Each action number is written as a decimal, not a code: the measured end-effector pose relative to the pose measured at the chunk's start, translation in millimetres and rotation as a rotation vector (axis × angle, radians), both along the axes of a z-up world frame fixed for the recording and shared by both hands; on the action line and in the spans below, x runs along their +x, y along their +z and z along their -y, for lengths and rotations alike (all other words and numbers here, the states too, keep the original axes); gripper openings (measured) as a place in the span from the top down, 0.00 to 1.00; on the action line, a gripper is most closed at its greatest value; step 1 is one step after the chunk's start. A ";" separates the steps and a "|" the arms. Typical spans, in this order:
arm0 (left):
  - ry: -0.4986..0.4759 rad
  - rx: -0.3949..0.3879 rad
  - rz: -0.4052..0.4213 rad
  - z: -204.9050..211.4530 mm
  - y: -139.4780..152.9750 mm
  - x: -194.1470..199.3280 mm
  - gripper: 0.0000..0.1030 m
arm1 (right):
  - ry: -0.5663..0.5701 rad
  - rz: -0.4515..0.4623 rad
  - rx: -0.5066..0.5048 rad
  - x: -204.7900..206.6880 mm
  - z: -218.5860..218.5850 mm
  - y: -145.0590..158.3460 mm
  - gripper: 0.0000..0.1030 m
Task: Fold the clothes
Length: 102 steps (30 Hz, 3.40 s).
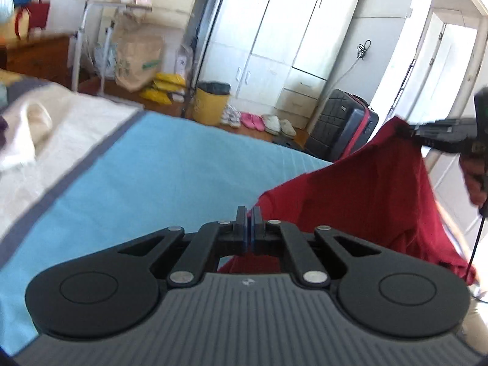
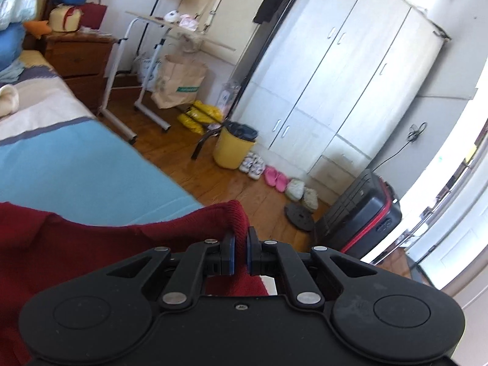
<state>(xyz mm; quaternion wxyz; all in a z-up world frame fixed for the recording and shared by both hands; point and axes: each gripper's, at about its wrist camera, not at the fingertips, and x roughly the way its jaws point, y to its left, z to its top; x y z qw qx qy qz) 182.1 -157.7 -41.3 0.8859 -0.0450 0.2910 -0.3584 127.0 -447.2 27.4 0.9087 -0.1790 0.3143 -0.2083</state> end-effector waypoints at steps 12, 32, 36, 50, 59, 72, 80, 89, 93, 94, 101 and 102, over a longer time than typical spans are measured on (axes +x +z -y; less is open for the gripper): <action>0.116 0.011 -0.055 2.3 -19.3 2.4 0.41 | -0.003 -0.187 0.051 -9.4 -2.4 5.6 0.58; -0.224 0.136 -0.319 56.1 -41.7 -154.0 0.35 | -0.166 -0.003 0.668 -206.5 55.3 -32.1 0.49; -0.261 0.167 -0.335 65.6 -51.1 -178.2 0.32 | -0.196 -0.068 0.766 -213.8 72.9 -63.9 0.49; -0.348 0.114 -0.352 66.7 -51.1 -183.9 0.26 | -0.349 -0.125 0.421 -233.2 107.2 -60.7 0.49; -0.435 0.026 -0.467 71.9 -64.7 -177.5 0.25 | -0.334 -0.073 0.822 -235.8 121.7 -87.4 0.47; -0.365 0.057 -0.335 70.3 -50.6 -183.4 0.93 | -0.257 0.009 0.545 -233.6 87.1 -66.8 0.95; -0.363 -0.030 -0.433 53.6 -40.0 -168.2 0.91 | -0.337 -0.008 0.234 -281.4 55.4 -14.0 0.96; -0.439 0.131 -0.422 75.2 -49.7 -192.8 0.20 | -0.359 -0.091 0.397 -275.4 85.9 -49.0 0.84; -0.482 0.159 -0.364 87.3 -56.1 -205.9 0.00 | -0.258 -0.024 0.474 -279.3 73.7 -36.1 0.70; -0.481 0.189 -0.315 91.7 -56.2 -213.6 0.00 | -0.217 -0.019 0.503 -281.4 69.7 -33.7 0.66; -0.460 0.073 -0.471 73.8 -26.4 -207.8 0.92 | -0.117 -0.058 0.631 -270.0 43.8 -38.9 0.58; -0.450 0.030 -0.509 65.8 -20.7 -204.2 0.92 | -0.103 -0.064 0.640 -265.8 40.5 -41.9 0.58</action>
